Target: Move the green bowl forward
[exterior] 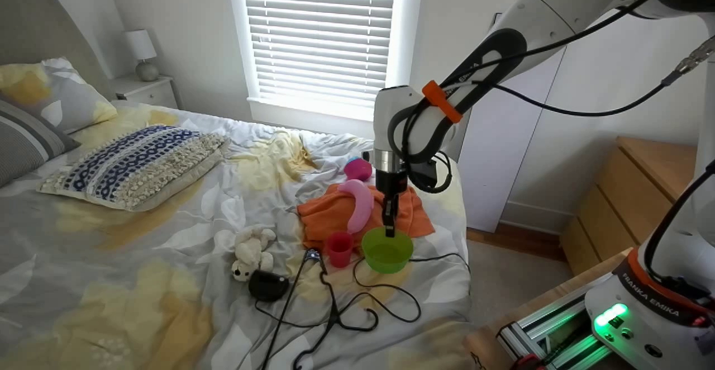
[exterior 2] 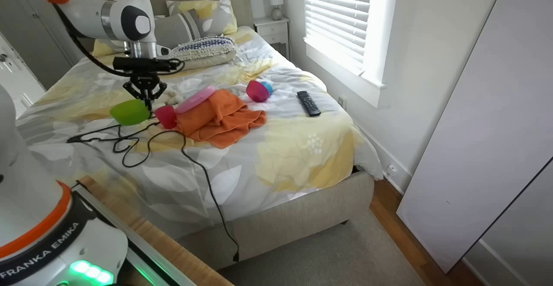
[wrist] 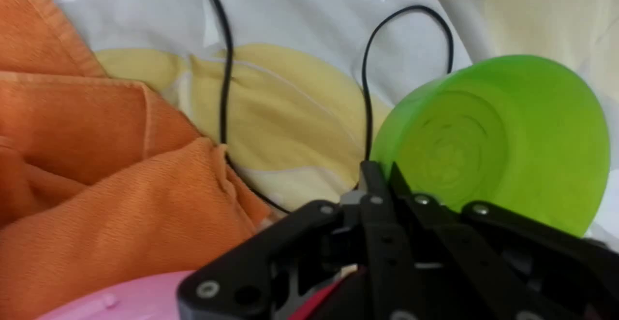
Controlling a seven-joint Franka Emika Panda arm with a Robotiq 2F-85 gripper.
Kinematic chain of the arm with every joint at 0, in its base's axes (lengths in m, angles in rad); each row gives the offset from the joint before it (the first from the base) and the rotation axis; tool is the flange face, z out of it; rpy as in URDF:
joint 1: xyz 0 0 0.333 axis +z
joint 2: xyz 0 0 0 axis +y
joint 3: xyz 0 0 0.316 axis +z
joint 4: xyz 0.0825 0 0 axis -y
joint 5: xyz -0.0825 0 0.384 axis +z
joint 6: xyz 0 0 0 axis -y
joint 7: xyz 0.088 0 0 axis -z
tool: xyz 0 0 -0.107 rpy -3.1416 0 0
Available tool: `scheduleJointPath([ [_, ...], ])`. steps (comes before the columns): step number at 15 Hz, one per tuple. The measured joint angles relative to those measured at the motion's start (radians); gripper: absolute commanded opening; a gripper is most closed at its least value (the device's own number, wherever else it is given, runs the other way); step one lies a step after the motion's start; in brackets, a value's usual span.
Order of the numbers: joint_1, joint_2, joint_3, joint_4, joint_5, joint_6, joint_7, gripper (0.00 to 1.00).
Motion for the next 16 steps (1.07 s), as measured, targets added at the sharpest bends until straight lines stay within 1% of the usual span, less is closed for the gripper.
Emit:
scheduleJointPath([
  [3, 0.013, 0.071, 0.057, 0.041, 0.006, 0.002, -0.069, 0.01],
  [6, 0.050, 0.139, 0.088, 0.086, 0.002, 0.002, -0.088, 0.01],
  [11, 0.106, 0.248, 0.104, 0.158, 0.003, 0.002, -0.077, 0.01],
  [16, 0.138, 0.356, 0.123, 0.201, 0.006, 0.023, -0.052, 0.01],
])
